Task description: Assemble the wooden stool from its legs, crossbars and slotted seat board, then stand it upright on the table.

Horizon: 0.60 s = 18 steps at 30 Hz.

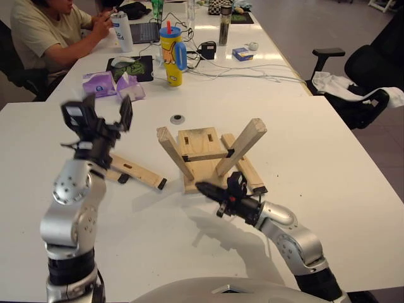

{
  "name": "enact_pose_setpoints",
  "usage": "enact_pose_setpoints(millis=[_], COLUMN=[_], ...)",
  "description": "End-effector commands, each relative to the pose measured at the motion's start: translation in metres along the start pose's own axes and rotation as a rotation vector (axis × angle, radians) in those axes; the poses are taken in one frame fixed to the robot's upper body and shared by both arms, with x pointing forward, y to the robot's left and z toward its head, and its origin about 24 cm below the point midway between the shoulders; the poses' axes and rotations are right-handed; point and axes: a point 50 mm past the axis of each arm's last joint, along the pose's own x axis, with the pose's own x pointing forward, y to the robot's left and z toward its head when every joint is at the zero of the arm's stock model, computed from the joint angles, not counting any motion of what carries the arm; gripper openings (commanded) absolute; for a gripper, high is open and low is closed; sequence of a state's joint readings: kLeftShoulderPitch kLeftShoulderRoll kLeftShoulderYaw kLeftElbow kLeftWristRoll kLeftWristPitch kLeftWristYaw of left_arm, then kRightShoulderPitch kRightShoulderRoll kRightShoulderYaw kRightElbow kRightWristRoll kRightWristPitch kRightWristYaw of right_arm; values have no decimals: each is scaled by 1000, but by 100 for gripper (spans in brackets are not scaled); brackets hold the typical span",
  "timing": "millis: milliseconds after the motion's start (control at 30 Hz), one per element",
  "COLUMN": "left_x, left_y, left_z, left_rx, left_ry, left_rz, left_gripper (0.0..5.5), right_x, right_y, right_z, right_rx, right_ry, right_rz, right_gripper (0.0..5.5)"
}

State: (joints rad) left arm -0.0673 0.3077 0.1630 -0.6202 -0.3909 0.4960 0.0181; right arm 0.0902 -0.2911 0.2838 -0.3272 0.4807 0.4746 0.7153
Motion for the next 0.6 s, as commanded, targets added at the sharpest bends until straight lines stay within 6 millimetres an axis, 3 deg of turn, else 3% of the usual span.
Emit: enact_pose_setpoints(millis=[33,267,433,533,600], left_x=[0,-5,-4,-4,-8], left_y=[-11,-15,-21,-26,-27], left_z=[-7,-20,-30,-35,-35], left_rx=[-17,7,31,41,57], left_ry=[16,83,132,151,153], left_rz=[-11,13,48,54,57], left_gripper=[401,401,401,401,401], right_x=[7,38,49,41,22], right_y=[-12,-48,-54,-44,-32], right_z=[-19,-14,-5,-5,4], right_rx=[24,-143,-183,-184,-180], right_ry=[92,86,58,37,-15], right_rz=[-19,-156,-181,-180,-187], right_gripper=[0,0,0,0,0])
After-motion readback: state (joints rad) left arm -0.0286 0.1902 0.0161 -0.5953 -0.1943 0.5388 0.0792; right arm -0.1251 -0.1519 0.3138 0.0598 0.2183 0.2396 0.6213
